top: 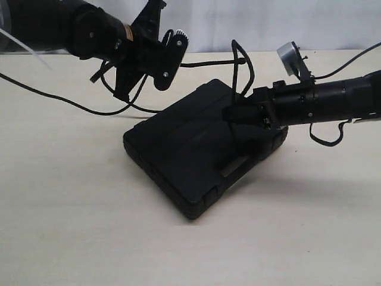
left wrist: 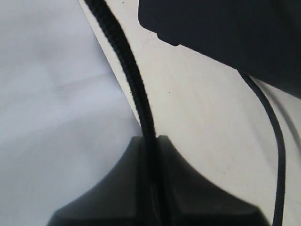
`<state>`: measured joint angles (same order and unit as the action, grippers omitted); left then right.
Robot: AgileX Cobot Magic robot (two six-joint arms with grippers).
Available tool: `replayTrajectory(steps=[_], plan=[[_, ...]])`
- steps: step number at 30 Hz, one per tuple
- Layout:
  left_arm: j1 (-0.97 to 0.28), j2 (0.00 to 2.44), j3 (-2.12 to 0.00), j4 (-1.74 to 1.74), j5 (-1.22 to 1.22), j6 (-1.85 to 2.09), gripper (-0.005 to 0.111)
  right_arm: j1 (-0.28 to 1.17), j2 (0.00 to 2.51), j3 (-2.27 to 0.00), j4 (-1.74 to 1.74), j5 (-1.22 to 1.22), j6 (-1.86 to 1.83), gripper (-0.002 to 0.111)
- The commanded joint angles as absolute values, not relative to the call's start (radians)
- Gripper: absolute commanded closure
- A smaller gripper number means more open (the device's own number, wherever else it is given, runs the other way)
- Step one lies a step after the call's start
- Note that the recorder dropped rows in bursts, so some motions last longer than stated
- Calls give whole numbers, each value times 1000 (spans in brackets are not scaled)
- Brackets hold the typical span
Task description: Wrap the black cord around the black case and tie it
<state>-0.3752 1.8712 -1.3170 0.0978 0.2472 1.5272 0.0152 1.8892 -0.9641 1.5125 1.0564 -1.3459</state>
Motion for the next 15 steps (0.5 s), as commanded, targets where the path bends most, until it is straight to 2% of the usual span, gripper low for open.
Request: replayTrajectory(steps=[1,7,15], plan=[[-391,1866,-1317,84,230,1526,107,14,1887,-978,1533,1128,-1337,104],[-426,1866,-1317,51,213,1526,107,14,1907,-978,1524,1128,-1300,104],[-465,1866,-1317,-245,207,1526,107,14,1916,-978,1524,1125,-1300,104]])
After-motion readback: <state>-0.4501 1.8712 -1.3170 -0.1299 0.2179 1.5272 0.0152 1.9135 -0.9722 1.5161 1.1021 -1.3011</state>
